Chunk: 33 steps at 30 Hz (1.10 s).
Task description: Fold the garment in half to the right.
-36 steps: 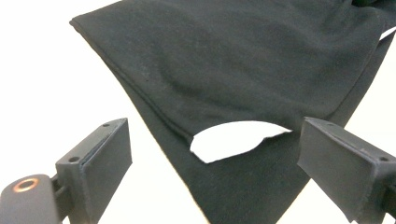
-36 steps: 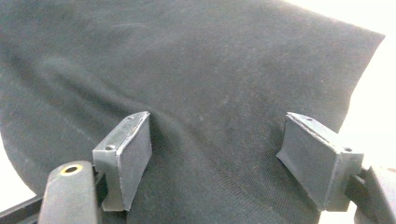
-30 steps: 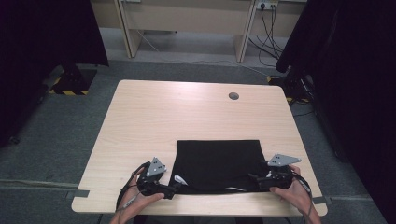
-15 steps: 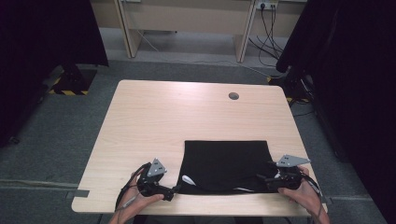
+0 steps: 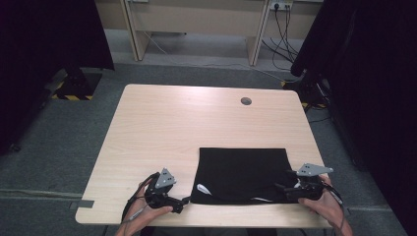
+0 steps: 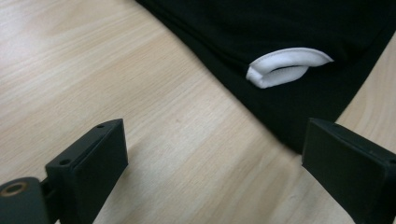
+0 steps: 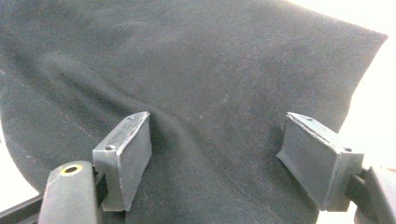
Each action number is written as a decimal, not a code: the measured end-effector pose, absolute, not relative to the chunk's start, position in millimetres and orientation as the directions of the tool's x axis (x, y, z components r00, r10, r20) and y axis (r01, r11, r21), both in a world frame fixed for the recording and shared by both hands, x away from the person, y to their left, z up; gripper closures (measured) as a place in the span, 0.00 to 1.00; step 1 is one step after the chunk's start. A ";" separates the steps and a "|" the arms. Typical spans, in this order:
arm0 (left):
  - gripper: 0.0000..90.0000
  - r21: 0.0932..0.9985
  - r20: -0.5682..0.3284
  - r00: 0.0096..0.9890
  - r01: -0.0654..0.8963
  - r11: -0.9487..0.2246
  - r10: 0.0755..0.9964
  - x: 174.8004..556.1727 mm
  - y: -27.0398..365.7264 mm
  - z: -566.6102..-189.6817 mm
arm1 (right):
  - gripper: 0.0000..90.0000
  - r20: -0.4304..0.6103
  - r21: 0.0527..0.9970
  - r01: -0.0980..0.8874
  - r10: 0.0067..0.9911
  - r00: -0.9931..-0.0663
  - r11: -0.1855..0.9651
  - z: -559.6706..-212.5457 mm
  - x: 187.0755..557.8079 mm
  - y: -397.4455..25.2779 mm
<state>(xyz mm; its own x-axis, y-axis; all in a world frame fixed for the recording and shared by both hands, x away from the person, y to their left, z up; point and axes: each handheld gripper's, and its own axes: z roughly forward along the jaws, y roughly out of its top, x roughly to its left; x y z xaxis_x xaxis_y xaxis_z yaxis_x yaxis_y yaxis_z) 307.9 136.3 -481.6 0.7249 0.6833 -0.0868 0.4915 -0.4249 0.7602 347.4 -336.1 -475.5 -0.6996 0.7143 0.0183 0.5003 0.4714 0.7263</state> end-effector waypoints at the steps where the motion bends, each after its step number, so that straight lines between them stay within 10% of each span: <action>1: 0.06 0.764 -0.086 0.733 0.483 -0.427 0.675 307.0 134.3 -481.7 | 0.28 0.018 0.726 0.500 0.714 -0.699 0.471 -475.5 347.3 -336.0; 23: 0.06 0.736 -0.015 0.778 0.433 -0.520 0.628 309.6 75.2 -483.9 | 0.28 0.015 0.722 0.506 0.720 -0.694 0.472 -475.1 347.3 -334.7; 33: 0.61 0.780 0.013 0.820 0.349 -0.519 0.572 317.4 65.8 -481.6 | 0.28 0.017 0.722 0.506 0.719 -0.695 0.472 -475.1 347.6 -334.9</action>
